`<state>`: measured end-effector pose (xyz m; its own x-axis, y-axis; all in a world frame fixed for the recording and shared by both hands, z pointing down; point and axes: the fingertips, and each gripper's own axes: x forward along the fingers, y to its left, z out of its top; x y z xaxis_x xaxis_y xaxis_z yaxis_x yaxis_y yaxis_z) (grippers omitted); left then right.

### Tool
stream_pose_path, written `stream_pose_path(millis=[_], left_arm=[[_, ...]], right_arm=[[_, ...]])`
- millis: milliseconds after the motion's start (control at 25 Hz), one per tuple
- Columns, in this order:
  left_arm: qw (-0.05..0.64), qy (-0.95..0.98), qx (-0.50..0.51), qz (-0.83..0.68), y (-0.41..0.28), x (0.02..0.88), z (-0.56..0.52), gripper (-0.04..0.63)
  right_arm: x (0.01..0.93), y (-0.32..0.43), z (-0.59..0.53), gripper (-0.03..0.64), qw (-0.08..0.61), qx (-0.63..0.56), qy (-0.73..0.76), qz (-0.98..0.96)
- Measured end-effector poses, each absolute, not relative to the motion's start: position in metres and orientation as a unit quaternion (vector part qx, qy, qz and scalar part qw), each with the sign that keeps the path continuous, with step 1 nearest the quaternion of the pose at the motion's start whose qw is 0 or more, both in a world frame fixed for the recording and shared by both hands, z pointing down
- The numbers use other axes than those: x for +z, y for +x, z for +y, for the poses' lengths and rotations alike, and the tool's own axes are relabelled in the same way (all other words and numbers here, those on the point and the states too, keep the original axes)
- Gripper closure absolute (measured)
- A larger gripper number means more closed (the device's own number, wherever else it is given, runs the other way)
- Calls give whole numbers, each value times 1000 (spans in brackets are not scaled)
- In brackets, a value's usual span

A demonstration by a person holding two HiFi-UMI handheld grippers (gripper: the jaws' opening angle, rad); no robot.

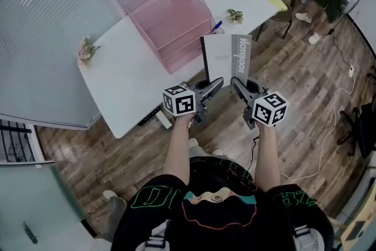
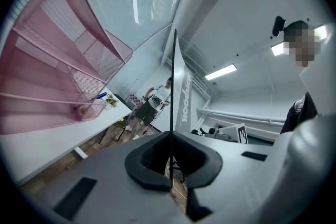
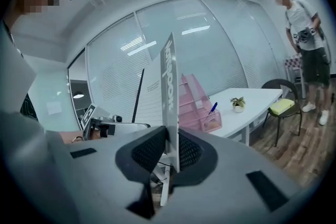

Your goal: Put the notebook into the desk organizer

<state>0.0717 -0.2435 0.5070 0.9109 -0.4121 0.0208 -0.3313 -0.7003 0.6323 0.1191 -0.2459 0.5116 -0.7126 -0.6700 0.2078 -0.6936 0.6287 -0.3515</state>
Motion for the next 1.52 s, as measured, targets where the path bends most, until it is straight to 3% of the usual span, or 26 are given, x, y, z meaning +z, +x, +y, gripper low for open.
stream_pose_path(millis=[680,1040,1520], left_arm=[[441,852,-109,-262,-9,569,-251,588],[459,835,-137,-269,-33,582,-263,577],[409,873,-86,-250,-36,584,-258,347]], right_arm=[[570,39,-259,598,106,300,293,-902],[579,18,-270,598,117,345,268,-892],[556,3,-292,603,34,452,195,-870]])
